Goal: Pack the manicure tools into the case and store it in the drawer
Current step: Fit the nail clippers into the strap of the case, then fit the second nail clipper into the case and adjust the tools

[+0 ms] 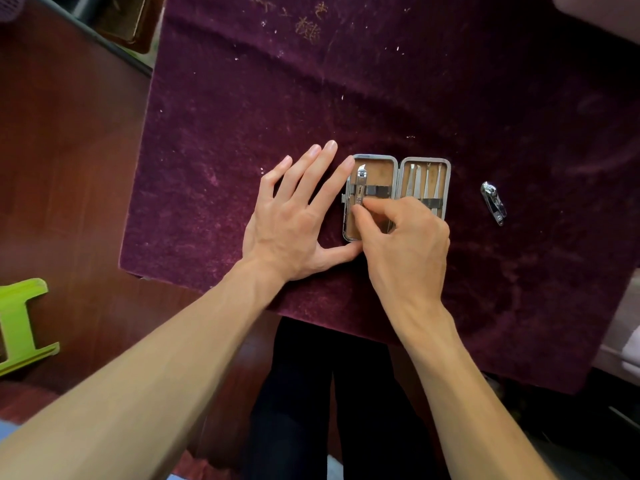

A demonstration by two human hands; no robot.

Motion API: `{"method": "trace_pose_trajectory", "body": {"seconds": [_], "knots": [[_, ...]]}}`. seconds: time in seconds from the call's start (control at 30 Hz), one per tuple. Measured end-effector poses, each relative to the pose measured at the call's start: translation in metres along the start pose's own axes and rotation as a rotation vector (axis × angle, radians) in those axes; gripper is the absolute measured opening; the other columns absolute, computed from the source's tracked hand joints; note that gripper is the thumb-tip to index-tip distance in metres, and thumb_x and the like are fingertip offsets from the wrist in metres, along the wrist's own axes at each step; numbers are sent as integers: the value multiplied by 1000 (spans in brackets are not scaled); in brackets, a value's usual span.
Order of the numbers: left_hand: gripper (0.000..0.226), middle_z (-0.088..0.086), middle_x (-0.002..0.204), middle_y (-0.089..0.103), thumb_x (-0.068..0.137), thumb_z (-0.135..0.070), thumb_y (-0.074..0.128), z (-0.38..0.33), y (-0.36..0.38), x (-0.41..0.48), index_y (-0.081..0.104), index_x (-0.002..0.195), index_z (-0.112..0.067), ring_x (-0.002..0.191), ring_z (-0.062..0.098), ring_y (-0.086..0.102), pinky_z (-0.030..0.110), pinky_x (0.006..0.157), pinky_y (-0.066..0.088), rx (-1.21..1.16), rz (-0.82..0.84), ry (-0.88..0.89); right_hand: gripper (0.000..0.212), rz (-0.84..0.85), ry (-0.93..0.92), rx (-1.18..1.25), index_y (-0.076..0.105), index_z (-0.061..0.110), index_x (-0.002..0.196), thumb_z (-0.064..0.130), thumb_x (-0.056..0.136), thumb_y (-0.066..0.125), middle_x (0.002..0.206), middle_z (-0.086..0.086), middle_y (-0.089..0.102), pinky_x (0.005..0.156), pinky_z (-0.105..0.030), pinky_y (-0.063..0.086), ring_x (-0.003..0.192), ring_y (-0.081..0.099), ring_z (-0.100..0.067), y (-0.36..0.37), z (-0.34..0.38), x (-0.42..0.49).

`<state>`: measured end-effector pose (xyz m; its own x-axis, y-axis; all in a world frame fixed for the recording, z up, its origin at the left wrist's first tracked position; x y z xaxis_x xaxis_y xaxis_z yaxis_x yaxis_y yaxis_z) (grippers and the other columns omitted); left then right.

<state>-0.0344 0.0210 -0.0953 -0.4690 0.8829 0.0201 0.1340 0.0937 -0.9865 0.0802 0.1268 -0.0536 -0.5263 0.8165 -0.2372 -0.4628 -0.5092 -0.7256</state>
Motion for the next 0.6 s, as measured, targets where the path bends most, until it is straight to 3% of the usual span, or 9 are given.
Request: {"method": "trace_pose_trajectory", "body": {"seconds": [0.13, 0.43, 0.6], "knots": [[98, 5, 168, 32, 84, -82, 48, 0, 1, 0, 35, 161, -23, 155, 21, 33, 43, 126, 23, -5, 0, 2, 14, 9, 19, 37, 85, 21, 108, 26, 97, 77, 95, 2, 77, 79, -44, 62, 82, 71, -15, 3, 0, 0], [97, 4, 169, 31, 86, -84, 42, 0, -1, 0, 32, 161, -24, 156, 20, 31, 44, 126, 24, -22, 12, -5, 12, 20, 25, 87, 85, 22, 105, 26, 97, 78, 89, 5, 75, 78, -39, 61, 78, 68, -11, 1, -2, -2], [101, 4, 168, 32, 85, -89, 43, -2, -2, 1, 33, 161, -23, 155, 21, 32, 45, 125, 26, -41, 6, -6, 21, -72, 12, 148, 79, 26, 115, 32, 95, 79, 78, 10, 67, 65, -25, 55, 63, 58, -5, -27, -27, -3]]}}
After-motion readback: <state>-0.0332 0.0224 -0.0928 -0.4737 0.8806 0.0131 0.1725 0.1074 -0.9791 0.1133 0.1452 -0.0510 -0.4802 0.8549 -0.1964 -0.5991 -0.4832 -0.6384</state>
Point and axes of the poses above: each hand's wrist, its own x-axis towards the middle knuckle, its own y-axis out of the palm, z = x × y, the point moved 4 cm from there along x, towards the middle knuckle
